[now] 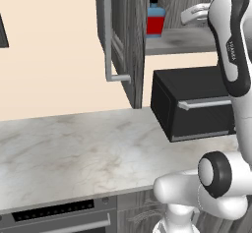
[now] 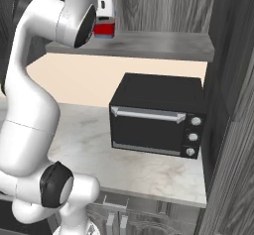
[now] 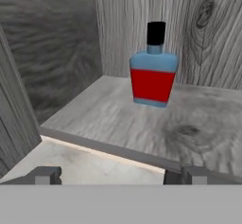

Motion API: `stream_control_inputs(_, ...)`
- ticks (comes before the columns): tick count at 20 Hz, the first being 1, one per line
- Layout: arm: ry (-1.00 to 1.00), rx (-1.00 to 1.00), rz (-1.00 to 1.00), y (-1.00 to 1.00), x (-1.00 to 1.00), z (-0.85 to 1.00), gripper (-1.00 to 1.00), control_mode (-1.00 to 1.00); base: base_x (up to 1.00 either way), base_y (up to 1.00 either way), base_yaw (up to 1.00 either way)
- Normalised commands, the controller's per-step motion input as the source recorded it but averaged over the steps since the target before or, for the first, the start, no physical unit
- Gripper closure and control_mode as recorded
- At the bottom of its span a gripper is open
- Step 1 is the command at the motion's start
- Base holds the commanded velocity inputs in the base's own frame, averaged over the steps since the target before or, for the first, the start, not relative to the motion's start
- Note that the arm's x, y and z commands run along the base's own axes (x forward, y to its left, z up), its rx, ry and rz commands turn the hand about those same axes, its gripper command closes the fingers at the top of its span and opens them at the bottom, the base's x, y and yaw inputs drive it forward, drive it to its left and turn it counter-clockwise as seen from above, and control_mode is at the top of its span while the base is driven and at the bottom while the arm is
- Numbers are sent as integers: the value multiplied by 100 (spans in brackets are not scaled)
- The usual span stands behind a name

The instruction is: Open the cabinet directly in front. Then move the liquor and the cup to the dining counter with the candle on it.

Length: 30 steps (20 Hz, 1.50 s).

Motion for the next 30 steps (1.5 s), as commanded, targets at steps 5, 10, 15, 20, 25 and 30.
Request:
stream_control_inputs(5,-7,0,3,0,25,0,-100,-100,0,0,0)
stream_control_inputs(10,-2,0,1,0,23,3,-100,-100,0,0,0)
stream_control_inputs(15,2,0,0,0,27,1,-100,-100,0,0,0)
stream_control_inputs(20,5,0,0,0,34,11,-100,-100,0,0,0)
stream_control_inputs(25,0,0,0,0,36,13,-100,-100,0,0,0)
stream_control_inputs(30,0,0,0,0,29,6,-100,-100,0,0,0)
